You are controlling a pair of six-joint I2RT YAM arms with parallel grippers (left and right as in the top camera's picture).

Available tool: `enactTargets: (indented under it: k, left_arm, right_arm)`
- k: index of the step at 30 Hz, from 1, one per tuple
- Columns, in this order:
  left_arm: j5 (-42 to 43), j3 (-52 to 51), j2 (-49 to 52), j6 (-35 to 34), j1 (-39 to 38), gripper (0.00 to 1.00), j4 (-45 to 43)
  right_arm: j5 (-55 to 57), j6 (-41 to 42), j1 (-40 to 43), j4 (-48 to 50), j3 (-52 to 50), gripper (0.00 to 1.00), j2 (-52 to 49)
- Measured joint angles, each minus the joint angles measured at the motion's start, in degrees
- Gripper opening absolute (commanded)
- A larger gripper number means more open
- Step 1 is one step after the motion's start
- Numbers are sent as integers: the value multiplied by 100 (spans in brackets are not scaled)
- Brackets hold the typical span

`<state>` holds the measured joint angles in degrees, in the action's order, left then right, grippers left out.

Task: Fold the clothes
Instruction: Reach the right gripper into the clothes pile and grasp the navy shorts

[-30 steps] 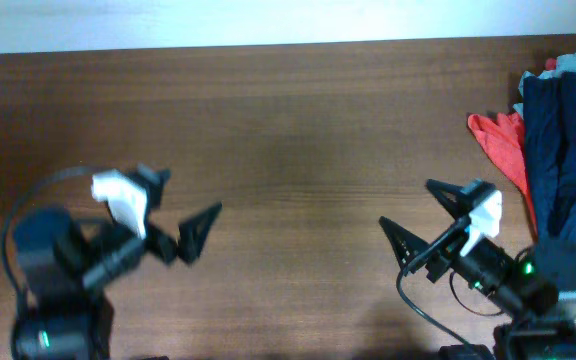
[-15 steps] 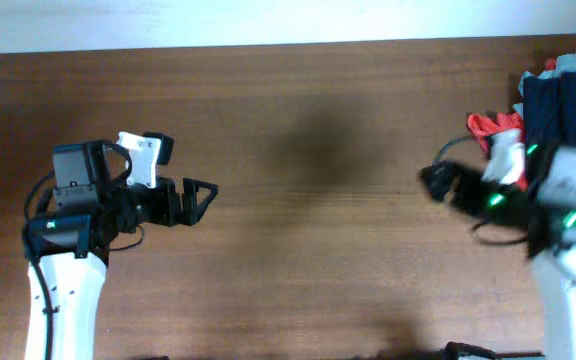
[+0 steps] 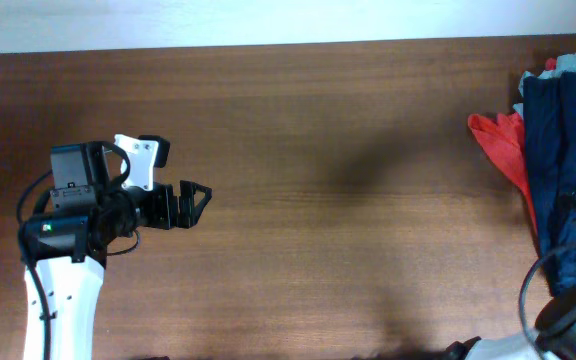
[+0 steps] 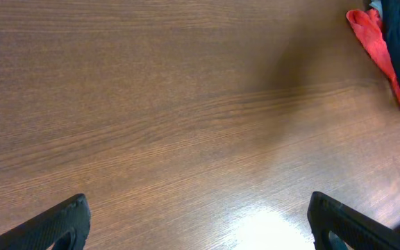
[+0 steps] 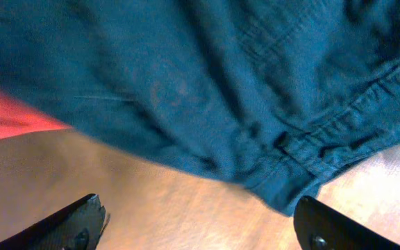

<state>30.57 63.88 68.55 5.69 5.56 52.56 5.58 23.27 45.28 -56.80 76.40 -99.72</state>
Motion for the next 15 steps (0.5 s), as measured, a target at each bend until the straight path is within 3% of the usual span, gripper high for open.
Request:
enactTargets:
  k: [7,10,13,15]
  left_arm:
    - [-4,0,0,0,0,100,-2]
    - [-20,0,0,0,0,100,0]
    - [-22,0,0,0,0,100,0]
    - [-22,0,0,0,0,100,0]
  right_arm:
    - [474,70,2,42,-2,67,-1045]
    - [518,79,2,162,-2,47,-1049]
    - [599,63,2,214,-2,4,-1049]
    - [595,52,2,212,-2,4,-1049]
